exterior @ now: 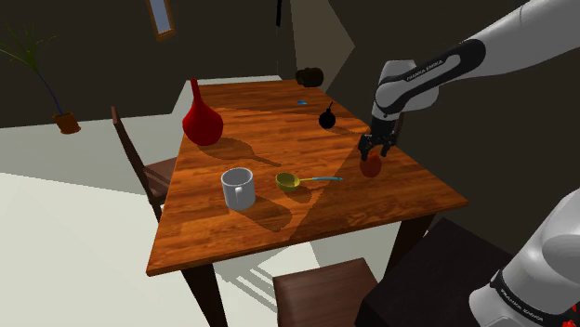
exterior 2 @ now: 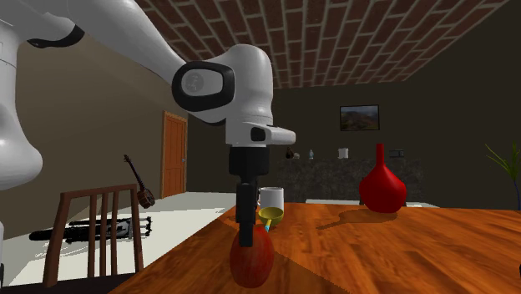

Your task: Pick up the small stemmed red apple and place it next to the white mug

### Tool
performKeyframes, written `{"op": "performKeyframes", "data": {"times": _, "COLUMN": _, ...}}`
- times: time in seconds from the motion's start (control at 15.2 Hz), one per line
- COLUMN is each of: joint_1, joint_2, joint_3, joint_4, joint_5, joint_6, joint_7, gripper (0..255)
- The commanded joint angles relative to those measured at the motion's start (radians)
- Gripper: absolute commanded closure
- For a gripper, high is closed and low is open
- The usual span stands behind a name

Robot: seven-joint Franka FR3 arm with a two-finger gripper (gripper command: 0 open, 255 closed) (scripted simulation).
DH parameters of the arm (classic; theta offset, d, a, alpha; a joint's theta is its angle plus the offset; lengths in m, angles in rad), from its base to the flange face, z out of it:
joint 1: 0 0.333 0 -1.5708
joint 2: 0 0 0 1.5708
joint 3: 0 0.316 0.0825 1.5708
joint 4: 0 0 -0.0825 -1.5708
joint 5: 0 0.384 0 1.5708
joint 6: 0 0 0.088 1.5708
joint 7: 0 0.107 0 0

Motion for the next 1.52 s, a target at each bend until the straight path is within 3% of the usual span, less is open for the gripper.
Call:
{"op": "performKeyframes", "data": {"times": 0.0, "joint_1": 0.0, "joint_2": 0.0, "joint_3": 0.0, "joint_4": -0.001, "joint_5": 0.0, "joint_6": 0.001, "joint_7": 0.0, "gripper": 0}}
{"op": "performKeyframes", "data": {"times": 0.13, "joint_1": 0.0, "joint_2": 0.0, "joint_3": 0.0, "joint_4": 0.0, "joint_5": 0.0, "joint_6": 0.001, "joint_7": 0.0, "gripper": 0}}
{"op": "performKeyframes", "data": {"times": 0.2, "joint_1": 0.0, "joint_2": 0.0, "joint_3": 0.0, "joint_4": 0.0, "joint_5": 0.0, "joint_6": 0.001, "joint_7": 0.0, "gripper": 255}}
{"op": "performKeyframes", "data": {"times": 0.79, "joint_1": 0.0, "joint_2": 0.0, "joint_3": 0.0, "joint_4": -0.001, "joint_5": 0.0, "joint_6": 0.001, "joint_7": 0.0, "gripper": 255}}
{"op": "performKeyframes", "data": {"times": 1.45, "joint_1": 0.0, "joint_2": -0.067, "joint_3": 0.001, "joint_4": 0.068, "joint_5": -0.018, "joint_6": -0.133, "joint_7": 0.017, "gripper": 255}}
